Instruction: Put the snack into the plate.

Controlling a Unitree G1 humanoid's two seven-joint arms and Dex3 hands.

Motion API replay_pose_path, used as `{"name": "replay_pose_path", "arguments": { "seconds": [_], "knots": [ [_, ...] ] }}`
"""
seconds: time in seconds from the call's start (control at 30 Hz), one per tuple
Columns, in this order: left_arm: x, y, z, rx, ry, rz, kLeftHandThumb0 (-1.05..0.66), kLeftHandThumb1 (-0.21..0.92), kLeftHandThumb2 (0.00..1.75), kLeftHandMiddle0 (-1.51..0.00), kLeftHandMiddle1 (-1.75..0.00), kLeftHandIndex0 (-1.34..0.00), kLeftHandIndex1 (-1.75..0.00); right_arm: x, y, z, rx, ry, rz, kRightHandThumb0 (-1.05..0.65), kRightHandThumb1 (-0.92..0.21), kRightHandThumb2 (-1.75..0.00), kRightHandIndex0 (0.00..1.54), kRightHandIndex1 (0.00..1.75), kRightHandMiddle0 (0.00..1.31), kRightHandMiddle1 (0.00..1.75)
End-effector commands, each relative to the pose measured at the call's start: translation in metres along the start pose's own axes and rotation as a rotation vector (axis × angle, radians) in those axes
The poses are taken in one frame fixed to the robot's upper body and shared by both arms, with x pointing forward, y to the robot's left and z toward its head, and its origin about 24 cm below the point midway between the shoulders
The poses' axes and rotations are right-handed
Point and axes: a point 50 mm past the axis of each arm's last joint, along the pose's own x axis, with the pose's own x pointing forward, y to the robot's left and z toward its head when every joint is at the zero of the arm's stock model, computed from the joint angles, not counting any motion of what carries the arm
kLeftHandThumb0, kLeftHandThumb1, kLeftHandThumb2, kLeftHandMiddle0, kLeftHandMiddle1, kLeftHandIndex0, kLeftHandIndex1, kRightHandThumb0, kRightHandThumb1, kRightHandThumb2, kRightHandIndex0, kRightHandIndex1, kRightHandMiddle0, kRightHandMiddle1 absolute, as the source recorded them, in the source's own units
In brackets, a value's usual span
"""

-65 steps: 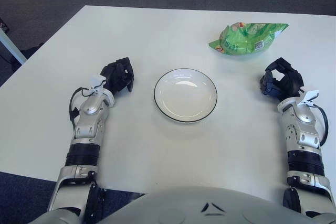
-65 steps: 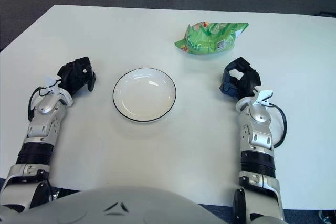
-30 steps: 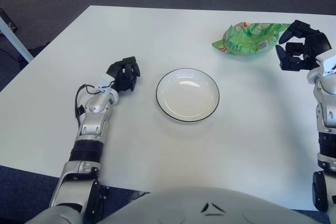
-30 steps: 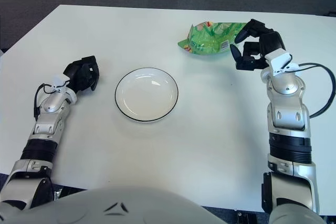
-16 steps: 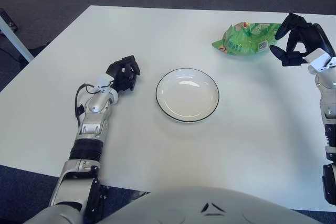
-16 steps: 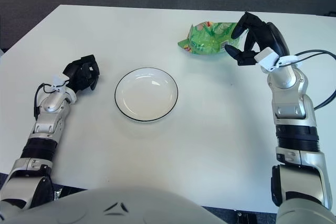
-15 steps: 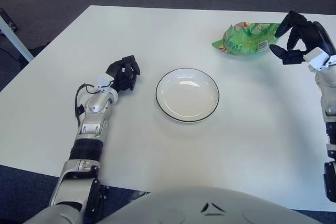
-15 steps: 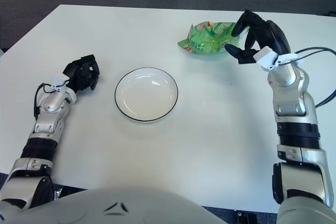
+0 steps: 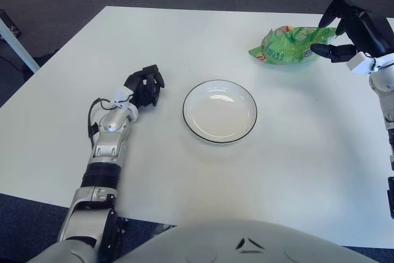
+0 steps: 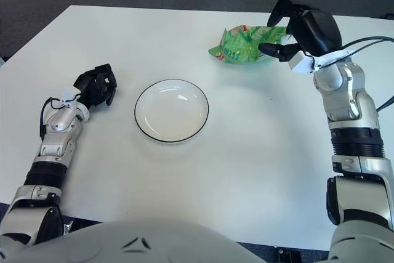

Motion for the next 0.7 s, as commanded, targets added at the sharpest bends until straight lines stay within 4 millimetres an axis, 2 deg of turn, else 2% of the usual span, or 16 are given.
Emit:
{"name": "replay_pose_path", "arguments": {
  "seconds": [0.0, 0.03, 0.1, 0.2, 0.43, 0.67],
  "knots": [
    [-0.016, -0.009, -0.025, -0.006, 0.11, -0.004, -0.51, 0.92, 0.89, -1.26, -1.75, -0.77, -1.75, 0.01, -0.007, 0.001, -0.103, -0.065, 0.041, -0.84, -0.91, -0.65, 0.2, 1.17, 0.0, 1.18],
    [-0.016, -0.009, -0.024, -0.002, 0.108, -0.003, -0.47, 0.81, 0.92, -1.23, -1.75, -0.63, -1.75, 0.011, -0.007, 0.001, -0.12, -0.075, 0.055, -0.87, -0.91, -0.68, 0.17, 1.07, 0.0, 1.08],
    [-0.016, -0.009, -0.024, 0.005, 0.102, 0.0, -0.44, 0.71, 0.94, -1.21, -1.75, -0.52, -1.75, 0.015, -0.007, 0.001, -0.154, -0.094, 0.086, -0.9, -0.92, -0.72, 0.12, 0.94, 0.0, 0.95],
    [-0.016, -0.01, -0.024, 0.008, 0.101, -0.001, -0.41, 0.64, 0.95, -1.19, -1.75, -0.44, -1.75, 0.019, -0.007, 0.0, -0.184, -0.108, 0.114, -0.93, -0.92, -0.77, 0.06, 0.81, 0.0, 0.81],
    [-0.017, -0.011, -0.024, 0.01, 0.099, -0.001, -0.4, 0.61, 0.96, -1.18, -1.75, -0.4, -1.75, 0.029, -0.004, 0.001, -0.21, -0.117, 0.166, -1.0, -0.92, -0.86, 0.0, 0.52, 0.0, 0.57],
    [-0.017, -0.011, -0.023, 0.013, 0.094, 0.0, -0.4, 0.61, 0.96, -1.17, -1.75, -0.4, -1.75, 0.04, 0.002, 0.002, -0.206, -0.11, 0.205, -1.04, -0.92, -0.89, 0.0, 0.33, 0.0, 0.47]
  ]
}}
